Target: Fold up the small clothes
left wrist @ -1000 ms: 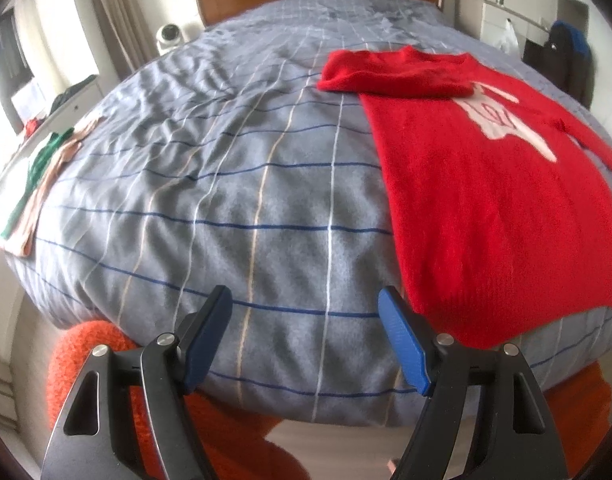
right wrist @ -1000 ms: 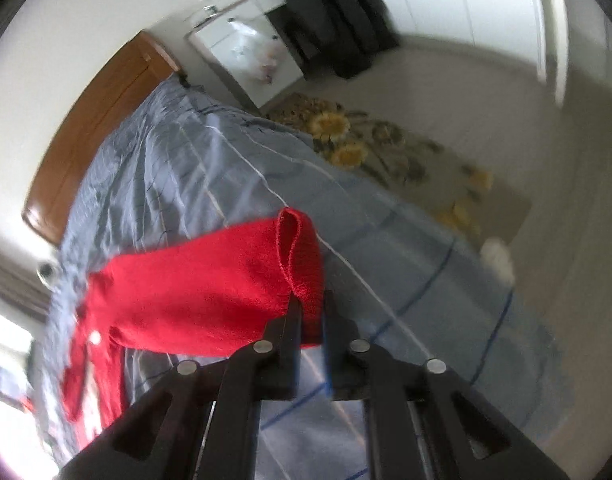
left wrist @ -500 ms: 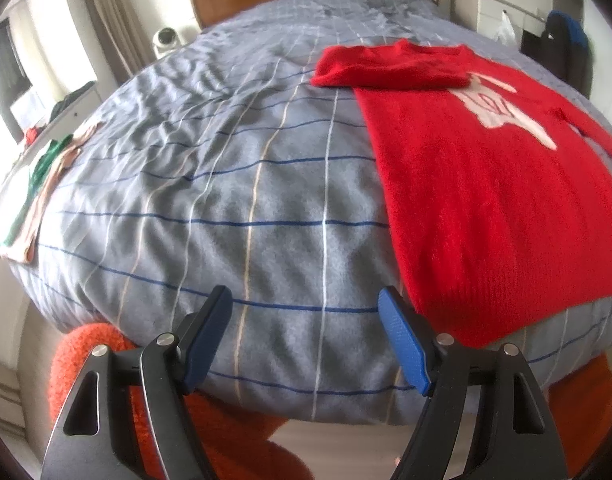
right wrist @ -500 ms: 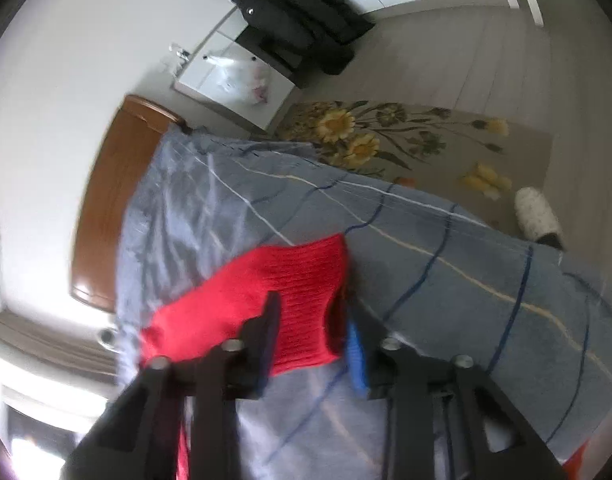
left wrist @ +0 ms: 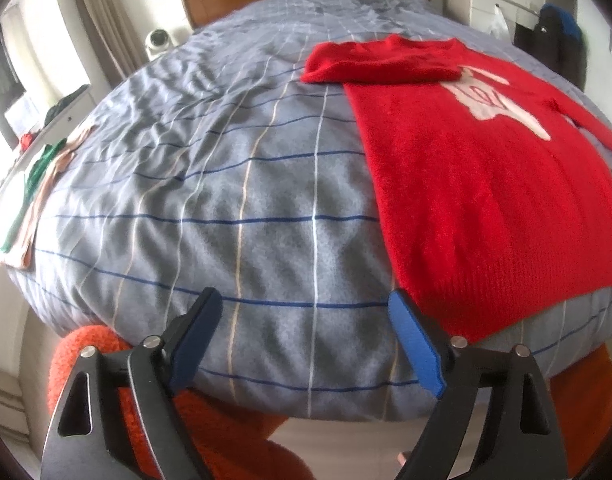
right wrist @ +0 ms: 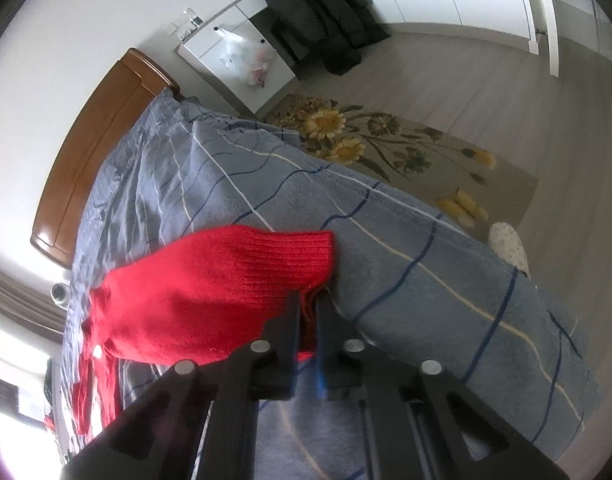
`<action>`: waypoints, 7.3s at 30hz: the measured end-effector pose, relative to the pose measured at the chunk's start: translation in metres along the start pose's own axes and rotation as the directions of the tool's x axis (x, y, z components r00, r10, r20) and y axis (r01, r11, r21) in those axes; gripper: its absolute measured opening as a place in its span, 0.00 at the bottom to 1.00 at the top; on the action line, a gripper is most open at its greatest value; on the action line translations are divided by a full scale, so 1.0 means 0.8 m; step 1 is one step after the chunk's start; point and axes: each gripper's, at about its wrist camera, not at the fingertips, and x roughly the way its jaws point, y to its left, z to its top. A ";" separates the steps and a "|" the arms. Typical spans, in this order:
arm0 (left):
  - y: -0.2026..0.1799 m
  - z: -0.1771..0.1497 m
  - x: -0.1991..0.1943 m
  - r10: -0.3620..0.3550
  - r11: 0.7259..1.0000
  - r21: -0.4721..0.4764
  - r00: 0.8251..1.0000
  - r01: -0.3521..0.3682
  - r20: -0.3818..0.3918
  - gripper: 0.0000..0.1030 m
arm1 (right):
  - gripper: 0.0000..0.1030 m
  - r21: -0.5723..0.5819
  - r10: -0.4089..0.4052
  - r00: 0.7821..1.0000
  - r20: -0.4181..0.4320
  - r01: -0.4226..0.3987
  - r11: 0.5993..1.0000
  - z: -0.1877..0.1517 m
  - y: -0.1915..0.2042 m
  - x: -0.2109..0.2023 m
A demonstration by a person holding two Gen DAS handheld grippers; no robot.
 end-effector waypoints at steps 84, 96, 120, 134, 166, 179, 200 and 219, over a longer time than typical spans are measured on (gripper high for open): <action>0.332 0.123 0.123 -0.031 0.711 -0.704 0.999 0.009 -0.018 0.74 | 0.74 -0.816 0.111 0.985 -0.132 -0.172 0.552 -0.412 0.229 -0.077; 0.267 0.125 0.130 0.179 0.836 -0.511 0.979 -0.202 -0.095 0.09 | 0.74 -0.857 0.083 0.989 -0.120 -0.146 0.494 -0.430 0.237 -0.081; 0.269 0.101 0.136 0.168 0.834 -0.534 0.986 -0.142 0.000 0.17 | 0.74 -0.879 0.060 0.991 -0.123 -0.137 0.458 -0.446 0.244 -0.079; 0.291 0.081 0.111 0.235 0.741 -0.650 0.972 -0.169 0.016 0.92 | 0.74 -0.875 0.060 0.992 -0.111 -0.126 0.467 -0.444 0.243 -0.082; 0.324 0.052 0.076 0.453 0.538 -0.775 0.889 -0.331 -0.066 0.92 | 0.74 -0.893 0.058 0.992 -0.110 -0.125 0.433 -0.453 0.249 -0.082; 0.327 0.050 0.075 0.458 0.519 -0.785 0.885 -0.338 -0.078 0.92 | 0.74 -0.894 0.057 0.992 -0.110 -0.124 0.431 -0.452 0.249 -0.082; 0.329 0.045 0.073 0.470 0.505 -0.791 0.879 -0.345 -0.083 0.92 | 0.74 -0.894 0.056 0.993 -0.109 -0.122 0.430 -0.453 0.249 -0.082; 0.327 0.046 0.065 0.496 0.498 -0.791 0.865 -0.354 -0.075 0.92 | 0.74 -0.896 0.054 0.993 -0.107 -0.120 0.428 -0.453 0.249 -0.084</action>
